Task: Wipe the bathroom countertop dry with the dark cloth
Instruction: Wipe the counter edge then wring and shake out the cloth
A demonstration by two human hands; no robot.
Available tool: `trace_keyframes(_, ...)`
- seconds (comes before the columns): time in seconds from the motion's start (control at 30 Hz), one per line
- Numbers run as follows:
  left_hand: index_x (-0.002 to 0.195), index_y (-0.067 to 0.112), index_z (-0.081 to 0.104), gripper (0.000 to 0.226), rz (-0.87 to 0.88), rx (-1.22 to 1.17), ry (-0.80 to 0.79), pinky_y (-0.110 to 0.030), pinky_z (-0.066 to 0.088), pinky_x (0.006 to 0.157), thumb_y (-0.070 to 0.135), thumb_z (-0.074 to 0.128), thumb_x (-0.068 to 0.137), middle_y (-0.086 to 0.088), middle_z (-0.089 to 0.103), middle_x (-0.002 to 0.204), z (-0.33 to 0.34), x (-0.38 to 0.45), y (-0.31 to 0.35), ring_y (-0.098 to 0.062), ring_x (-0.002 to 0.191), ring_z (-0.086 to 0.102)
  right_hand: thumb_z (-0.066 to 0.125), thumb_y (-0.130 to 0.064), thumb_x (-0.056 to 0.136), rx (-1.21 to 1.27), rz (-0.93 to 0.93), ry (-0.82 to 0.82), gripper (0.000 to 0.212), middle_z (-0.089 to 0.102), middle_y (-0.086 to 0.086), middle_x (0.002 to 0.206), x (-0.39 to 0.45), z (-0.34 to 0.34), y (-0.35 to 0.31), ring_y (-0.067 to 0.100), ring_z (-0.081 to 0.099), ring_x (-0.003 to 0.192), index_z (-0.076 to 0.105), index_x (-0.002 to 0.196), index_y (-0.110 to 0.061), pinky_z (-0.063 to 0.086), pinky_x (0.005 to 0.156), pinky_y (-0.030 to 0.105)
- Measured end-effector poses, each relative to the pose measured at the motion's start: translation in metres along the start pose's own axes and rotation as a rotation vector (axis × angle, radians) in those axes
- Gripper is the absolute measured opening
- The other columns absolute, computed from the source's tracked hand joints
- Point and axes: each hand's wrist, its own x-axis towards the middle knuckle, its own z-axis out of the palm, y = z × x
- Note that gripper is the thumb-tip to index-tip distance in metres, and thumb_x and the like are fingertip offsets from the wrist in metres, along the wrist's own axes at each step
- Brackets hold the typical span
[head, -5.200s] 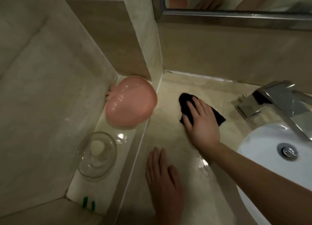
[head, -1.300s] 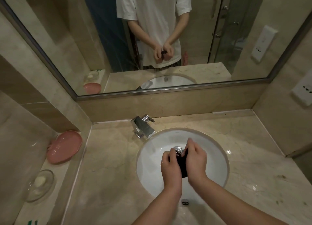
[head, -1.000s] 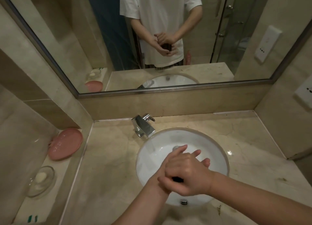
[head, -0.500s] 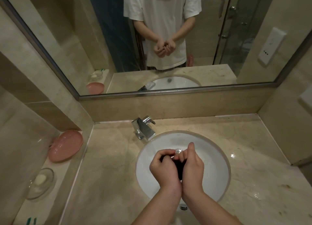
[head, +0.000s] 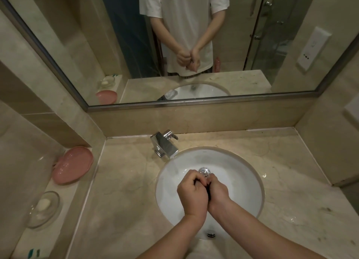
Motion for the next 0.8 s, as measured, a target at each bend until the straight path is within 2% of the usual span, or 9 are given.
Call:
trace_keyframes(0.17,0.1,0.014,0.069,0.013,-1.001,-0.316,-0.126,-0.044,0.052,0.089,0.015,0.057,0.094,-0.01,0.07,0.106,-0.011,0.008,0.004,-0.027,0.099,0.064,0.051,-0.034,0.103,-0.443,-0.645,-0.043,0.056,0.054,0.013,0.053,0.0,-0.003,-0.017,0.016,0.052,0.049,0.046,0.054,-0.006,0.043,0.06,0.032)
trace_keyframes(0.23,0.101,0.007,0.07,0.03,-1.179,-0.438,-0.32,-0.055,0.05,0.095,0.034,0.059,0.094,-0.014,0.069,0.102,-0.023,0.011,0.009,-0.033,0.105,0.064,0.057,-0.042,0.098,-0.586,-0.746,-0.219,0.06,0.053,0.019,0.052,-0.006,-0.006,-0.02,0.021,0.052,0.048,0.048,0.055,-0.001,0.045,0.057,0.035)
trace_keyframes(0.3,0.089,0.007,0.068,0.033,-1.261,-0.651,-0.426,-0.048,0.052,0.09,0.04,0.066,0.087,-0.013,0.066,0.089,-0.03,0.01,0.016,-0.033,0.096,0.067,0.058,-0.052,0.087,-0.742,-0.788,-0.362,0.061,0.049,0.018,0.051,-0.015,-0.005,-0.019,0.023,0.048,0.048,0.046,0.053,-0.003,0.045,0.058,0.041)
trace_keyframes(0.37,0.079,0.01,0.059,0.024,-1.215,-0.698,-0.468,-0.031,0.049,0.08,0.032,0.065,0.088,-0.007,0.061,0.077,-0.033,0.011,0.028,-0.028,0.085,0.061,0.057,-0.052,0.087,-0.903,-0.918,-0.488,0.059,0.04,0.003,0.045,-0.026,0.001,-0.013,0.018,0.042,0.049,0.043,0.05,-0.008,0.043,0.062,0.042)
trace_keyframes(0.43,0.074,0.007,0.046,0.042,-1.192,-0.609,-0.366,-0.021,0.048,0.058,0.021,0.027,0.109,-0.007,0.059,0.056,-0.033,0.012,0.028,-0.023,0.07,0.053,0.054,-0.046,0.097,-0.981,-1.138,-0.6,0.06,0.038,-0.003,0.045,-0.033,0.003,-0.007,0.017,0.039,0.046,0.04,0.05,-0.012,0.04,0.06,0.04)
trace_keyframes(0.5,0.087,0.001,0.048,0.042,-1.126,-0.699,-0.338,-0.017,0.049,0.049,0.018,0.017,0.109,-0.017,0.058,0.068,-0.035,0.011,0.034,-0.019,0.059,0.063,0.047,-0.048,0.102,-0.89,-1.17,-0.625,0.066,0.042,0.003,0.044,-0.044,0.005,-0.01,0.02,0.042,0.044,0.04,0.05,-0.008,0.039,0.057,0.036)
trace_keyframes(0.57,0.103,0.003,0.055,0.02,-1.061,-0.813,-0.401,-0.023,0.055,0.062,0.019,0.056,0.091,-0.013,0.061,0.088,-0.033,0.011,0.045,-0.017,0.068,0.071,0.048,-0.046,0.1,-0.657,-1.107,-0.515,0.067,0.043,0.006,0.041,-0.055,0.007,-0.015,0.022,0.042,0.041,0.041,0.045,-0.009,0.04,0.057,0.032)
trace_keyframes(0.63,0.081,0.011,0.055,0.021,-0.977,-0.916,-0.263,-0.027,0.056,0.065,0.012,0.072,0.069,-0.007,0.06,0.076,-0.026,0.007,0.051,-0.017,0.067,0.068,0.047,-0.038,0.101,-0.38,-0.992,-0.374,0.065,0.042,0.008,0.04,-0.068,0.012,-0.017,0.023,0.042,0.041,0.04,0.04,-0.016,0.043,0.058,0.031)
trace_keyframes(0.8,0.053,0.009,0.056,0.046,-0.28,-0.58,0.143,-0.032,0.053,0.065,-0.029,0.037,0.071,-0.01,0.068,0.069,-0.021,-0.006,0.071,-0.025,0.068,0.063,0.045,-0.035,0.105,0.104,-0.552,-0.124,0.061,0.028,0.005,0.048,-0.085,0.019,-0.02,0.019,0.037,0.047,0.026,0.05,-0.015,0.042,0.06,0.032)
